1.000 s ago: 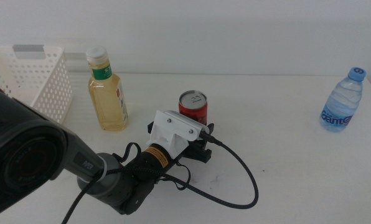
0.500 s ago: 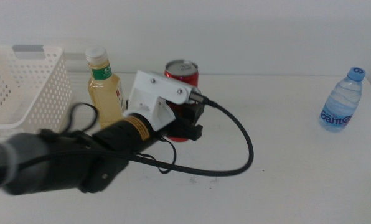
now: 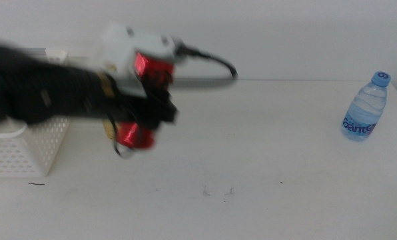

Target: Use arms to grab the bottles and put them into the dustbin to the left of the table.

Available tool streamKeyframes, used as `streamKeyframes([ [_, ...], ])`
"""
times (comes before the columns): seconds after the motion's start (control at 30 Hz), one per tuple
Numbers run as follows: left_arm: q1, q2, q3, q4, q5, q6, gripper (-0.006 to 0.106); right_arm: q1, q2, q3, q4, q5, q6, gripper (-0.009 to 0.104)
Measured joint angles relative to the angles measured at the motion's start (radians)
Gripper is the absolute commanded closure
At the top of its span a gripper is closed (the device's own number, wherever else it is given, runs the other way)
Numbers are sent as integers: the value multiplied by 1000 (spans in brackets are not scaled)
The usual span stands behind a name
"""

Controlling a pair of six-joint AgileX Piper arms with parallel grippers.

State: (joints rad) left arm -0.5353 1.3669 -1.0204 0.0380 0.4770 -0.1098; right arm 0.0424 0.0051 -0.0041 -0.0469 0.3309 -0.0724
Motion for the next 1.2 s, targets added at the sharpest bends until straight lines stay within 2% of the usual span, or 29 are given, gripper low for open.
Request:
streamKeyframes([
  [0.13,128,15,-231,-21,307,141,102,0,0,0,0,0,0,8],
  [0.3,377,95,-484,2,547,247,102,0,0,0,0,0,0,8],
  [0.4,548,176,-572,12,578,265,102,0,0,0,0,0,0,8],
  [0.57,725,338,-623,0,554,331,102,0,0,0,0,0,0,8],
  [0.73,785,485,-623,-24,485,366,101,0,0,0,0,0,0,8],
  [0.83,790,562,-623,-31,442,370,94,0,0,0,0,0,0,8],
  [0.87,790,583,-623,-38,429,370,91,0,0,0,0,0,0,8],
  [0.9,790,615,-623,-47,402,370,81,0,0,0,0,0,0,8],
  [1.0,790,658,-623,-58,384,370,60,0,0,0,0,0,0,8],
  [1.2,791,677,-628,-65,365,370,9,0,0,0,0,0,0,8],
])
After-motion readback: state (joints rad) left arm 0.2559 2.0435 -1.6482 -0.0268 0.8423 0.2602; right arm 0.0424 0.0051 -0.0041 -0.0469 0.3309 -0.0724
